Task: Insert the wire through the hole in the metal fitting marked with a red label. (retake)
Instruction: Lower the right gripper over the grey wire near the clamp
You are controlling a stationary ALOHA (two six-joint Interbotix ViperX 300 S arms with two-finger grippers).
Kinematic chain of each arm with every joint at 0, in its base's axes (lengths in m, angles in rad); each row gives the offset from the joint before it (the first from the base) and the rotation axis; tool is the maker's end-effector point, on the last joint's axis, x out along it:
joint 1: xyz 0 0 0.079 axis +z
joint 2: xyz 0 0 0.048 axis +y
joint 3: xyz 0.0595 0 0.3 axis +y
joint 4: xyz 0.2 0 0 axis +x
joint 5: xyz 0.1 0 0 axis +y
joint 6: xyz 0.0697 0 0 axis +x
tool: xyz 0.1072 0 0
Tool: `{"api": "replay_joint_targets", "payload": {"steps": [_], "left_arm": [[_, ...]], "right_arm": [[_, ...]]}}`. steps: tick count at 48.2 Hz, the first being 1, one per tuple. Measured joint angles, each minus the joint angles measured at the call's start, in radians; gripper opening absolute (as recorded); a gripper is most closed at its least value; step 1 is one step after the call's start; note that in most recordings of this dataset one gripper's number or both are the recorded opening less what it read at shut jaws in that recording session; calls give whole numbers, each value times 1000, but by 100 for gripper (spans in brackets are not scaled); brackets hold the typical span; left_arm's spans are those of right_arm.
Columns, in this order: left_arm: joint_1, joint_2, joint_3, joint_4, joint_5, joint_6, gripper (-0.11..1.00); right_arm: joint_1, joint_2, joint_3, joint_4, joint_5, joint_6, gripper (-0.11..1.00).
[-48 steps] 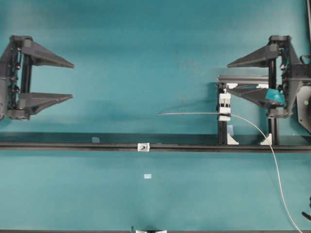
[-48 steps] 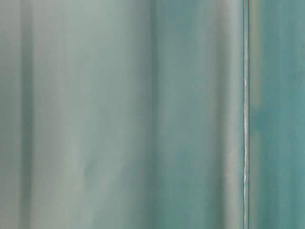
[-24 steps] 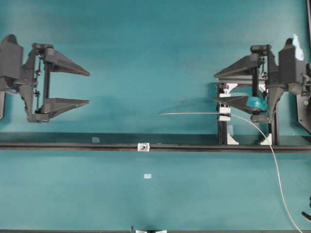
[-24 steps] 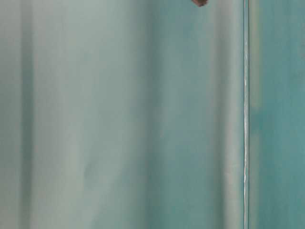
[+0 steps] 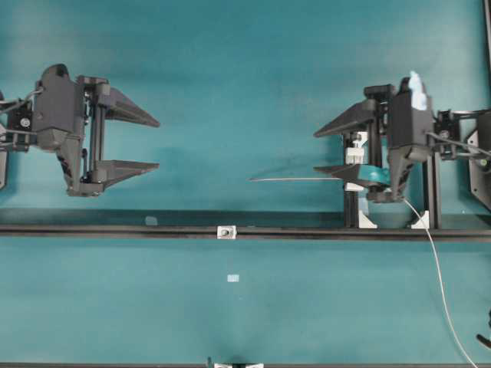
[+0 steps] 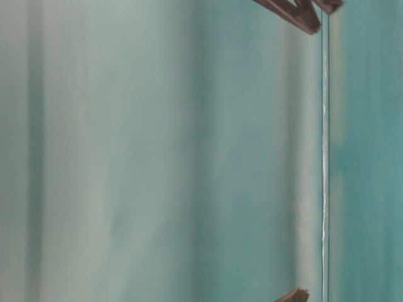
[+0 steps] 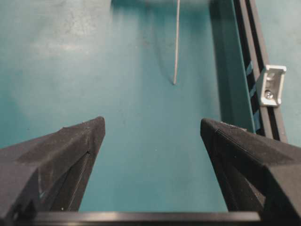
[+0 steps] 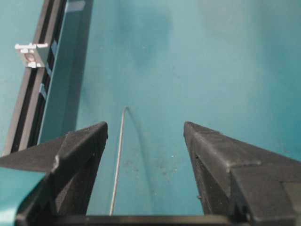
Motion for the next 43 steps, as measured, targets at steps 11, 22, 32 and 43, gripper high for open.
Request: {"api": "replay_joint_targets", "payload": {"steps": [11,22,32,43], "left_arm": [[0,5,-3,-2,0,0,68],[0,6,-3,-2,0,-8,68],[0,31,-3,0,5,-8,68],[0,138,-23,0,6,-8,68]], "right_arm": [[6,98,-48,-2,2,2,75],[6,172,-84,0,3,20,75],[8,238,-110,0,3,44,75],[8,284,-129,-2,3,83,75]]}}
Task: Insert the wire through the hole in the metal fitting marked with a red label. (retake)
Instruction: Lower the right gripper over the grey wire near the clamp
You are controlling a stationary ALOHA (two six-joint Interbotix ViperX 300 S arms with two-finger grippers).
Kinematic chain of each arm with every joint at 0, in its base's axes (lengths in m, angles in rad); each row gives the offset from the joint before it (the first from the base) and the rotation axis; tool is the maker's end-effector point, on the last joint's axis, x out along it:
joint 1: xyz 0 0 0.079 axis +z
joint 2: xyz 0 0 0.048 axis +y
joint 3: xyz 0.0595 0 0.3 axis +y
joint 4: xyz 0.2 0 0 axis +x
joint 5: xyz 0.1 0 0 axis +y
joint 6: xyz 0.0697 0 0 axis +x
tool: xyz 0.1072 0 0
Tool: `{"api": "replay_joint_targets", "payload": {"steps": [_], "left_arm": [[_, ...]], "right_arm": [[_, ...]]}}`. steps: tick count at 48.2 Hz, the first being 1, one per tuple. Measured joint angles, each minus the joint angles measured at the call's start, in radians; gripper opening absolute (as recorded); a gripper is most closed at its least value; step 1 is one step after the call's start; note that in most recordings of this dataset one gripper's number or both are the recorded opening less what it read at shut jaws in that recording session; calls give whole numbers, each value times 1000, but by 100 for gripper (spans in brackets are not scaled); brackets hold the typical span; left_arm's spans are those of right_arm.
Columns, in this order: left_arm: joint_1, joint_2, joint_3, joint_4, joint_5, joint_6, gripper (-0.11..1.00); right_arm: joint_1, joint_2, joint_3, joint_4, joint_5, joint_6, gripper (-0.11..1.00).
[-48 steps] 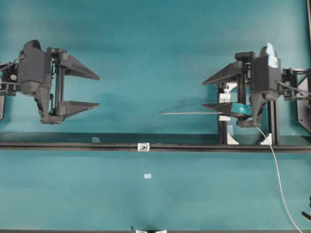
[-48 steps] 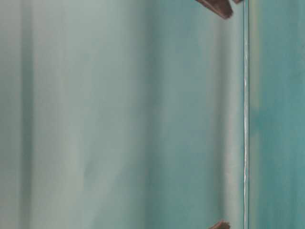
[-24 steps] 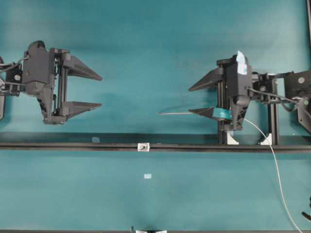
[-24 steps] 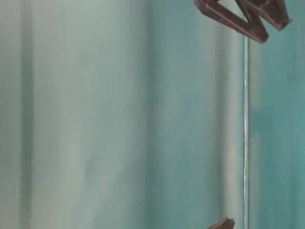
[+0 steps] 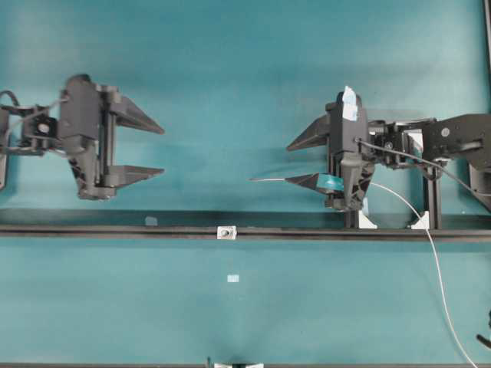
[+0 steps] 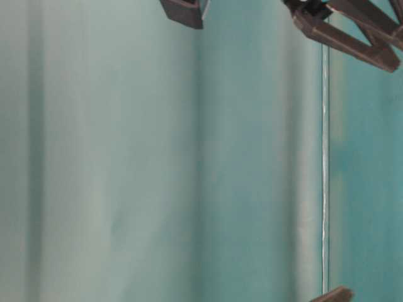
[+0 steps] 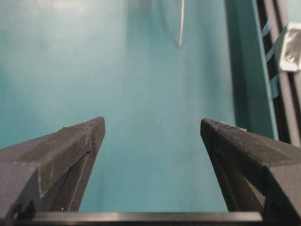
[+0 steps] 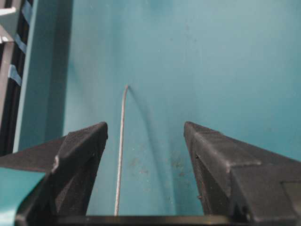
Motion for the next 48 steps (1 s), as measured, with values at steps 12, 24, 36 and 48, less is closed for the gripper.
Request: {"api": "replay_joint_targets", "payload": {"steps": [12,24,36,48], "left_arm": [[-3,84,-51,0,0,9,67],[-3,89,-57,-2,0,9,67],[-5,89,-58,-2,0,9,67],[-5,89,-58,-2,0,9,67]], "right_arm": [[-2,44,-17,0,0,28,75],[-2,101,-43,2,-2,38,75],[-9,132,-55,0,-2,52,68],[-21,137,-55,0,-9,55,64]]}}
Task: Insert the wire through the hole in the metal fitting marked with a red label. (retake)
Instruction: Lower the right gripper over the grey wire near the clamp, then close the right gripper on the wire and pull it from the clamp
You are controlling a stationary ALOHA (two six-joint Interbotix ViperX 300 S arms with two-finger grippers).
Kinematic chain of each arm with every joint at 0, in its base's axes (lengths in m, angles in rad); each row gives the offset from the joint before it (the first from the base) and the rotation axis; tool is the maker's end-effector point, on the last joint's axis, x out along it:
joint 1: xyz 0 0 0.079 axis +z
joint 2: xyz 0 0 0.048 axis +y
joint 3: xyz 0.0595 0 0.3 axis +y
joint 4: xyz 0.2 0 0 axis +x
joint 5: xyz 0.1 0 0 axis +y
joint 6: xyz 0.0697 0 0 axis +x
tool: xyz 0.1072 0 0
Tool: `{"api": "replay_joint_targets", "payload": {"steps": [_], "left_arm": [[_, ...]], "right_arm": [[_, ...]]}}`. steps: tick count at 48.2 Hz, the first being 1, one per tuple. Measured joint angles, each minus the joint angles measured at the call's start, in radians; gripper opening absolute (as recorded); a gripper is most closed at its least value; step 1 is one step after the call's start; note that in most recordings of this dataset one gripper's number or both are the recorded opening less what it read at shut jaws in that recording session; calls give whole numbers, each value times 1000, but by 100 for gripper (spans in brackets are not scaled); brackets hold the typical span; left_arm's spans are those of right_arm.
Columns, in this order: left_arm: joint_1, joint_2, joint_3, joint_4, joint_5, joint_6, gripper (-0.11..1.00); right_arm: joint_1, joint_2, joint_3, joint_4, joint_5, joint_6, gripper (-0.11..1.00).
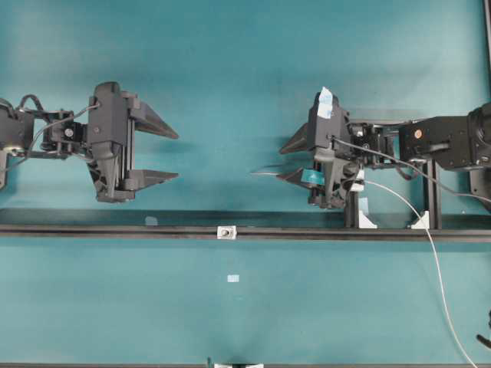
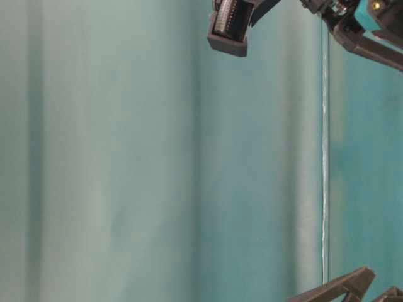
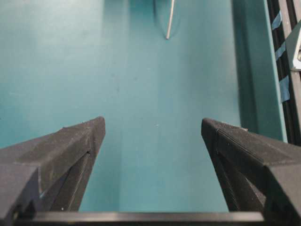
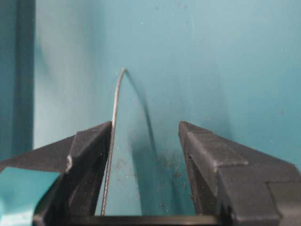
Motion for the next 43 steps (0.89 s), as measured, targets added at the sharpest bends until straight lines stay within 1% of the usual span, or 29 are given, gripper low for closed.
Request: {"api": "replay_joint_targets", "payload": {"steps": [14,21,23,25,30,34,37,43], "left_arm": [[0,0,0,2,0,0,67],[0,0,0,0,0,0,67],[-2,0,0,2,0,0,67],[0,0,0,2,0,-2,67],[0,0,0,0,0,-2,67],[0,0,0,0,-2,-2,67],[0,0,0,2,0,0,67],[0,0,0,0,0,0,67]], "right_arm": [[0,0,0,0,-12,0,64],[0,0,0,2,-20,0,62],[0,0,0,2,-21,0,60],[0,0,0,0,-21,0,55],[0,0,0,2,-21,0,28],[0,0,0,2,-23,0,9],[0,0,0,0,-23,-2,3],[0,2,0,2,-23,-2,3]]}}
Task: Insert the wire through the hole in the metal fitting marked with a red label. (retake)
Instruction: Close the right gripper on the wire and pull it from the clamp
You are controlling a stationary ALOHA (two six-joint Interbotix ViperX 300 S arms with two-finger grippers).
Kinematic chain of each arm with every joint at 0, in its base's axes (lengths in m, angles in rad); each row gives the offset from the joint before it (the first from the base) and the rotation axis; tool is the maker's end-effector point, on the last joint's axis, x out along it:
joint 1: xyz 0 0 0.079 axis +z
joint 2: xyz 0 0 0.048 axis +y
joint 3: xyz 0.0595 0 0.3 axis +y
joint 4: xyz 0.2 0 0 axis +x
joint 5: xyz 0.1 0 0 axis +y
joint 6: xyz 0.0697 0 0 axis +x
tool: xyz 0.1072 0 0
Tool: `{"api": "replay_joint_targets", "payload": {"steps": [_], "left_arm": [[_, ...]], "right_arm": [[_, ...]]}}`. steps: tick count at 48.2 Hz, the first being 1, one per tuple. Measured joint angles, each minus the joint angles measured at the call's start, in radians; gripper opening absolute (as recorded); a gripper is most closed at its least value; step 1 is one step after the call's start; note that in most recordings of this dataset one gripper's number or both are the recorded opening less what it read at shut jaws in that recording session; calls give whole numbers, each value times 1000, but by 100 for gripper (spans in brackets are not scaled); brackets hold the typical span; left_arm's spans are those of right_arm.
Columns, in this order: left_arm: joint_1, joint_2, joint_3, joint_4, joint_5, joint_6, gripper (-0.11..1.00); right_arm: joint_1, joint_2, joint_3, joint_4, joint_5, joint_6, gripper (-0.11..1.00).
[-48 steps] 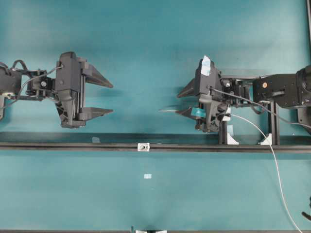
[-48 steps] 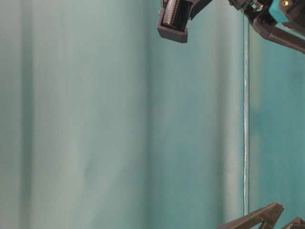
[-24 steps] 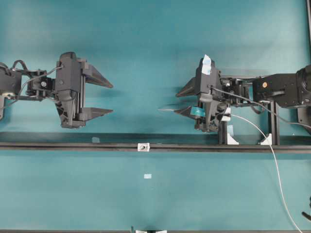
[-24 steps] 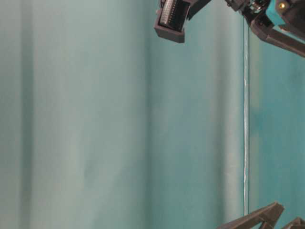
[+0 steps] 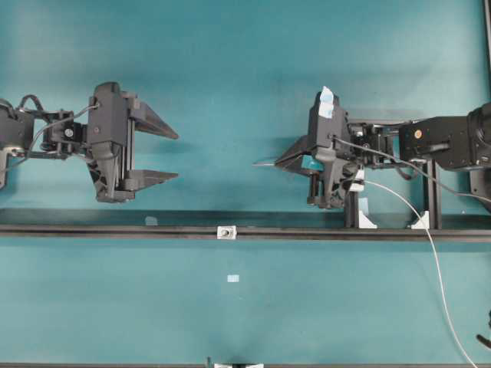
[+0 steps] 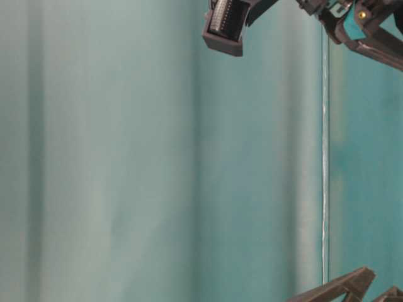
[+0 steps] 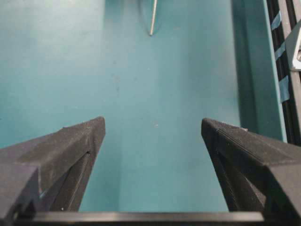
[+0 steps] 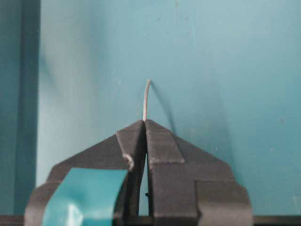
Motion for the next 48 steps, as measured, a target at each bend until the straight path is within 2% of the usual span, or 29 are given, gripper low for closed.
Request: {"api": "replay_joint_targets", "payload": {"steps": [21,48], "left_arm": [[0,0,0,0,0,-3,67],[0,-77,-28,2,64,-2,67]], "right_arm": [[0,-9,0,0,8,0,3],[-18,-259,-5,-5,212,-21,3]]}}
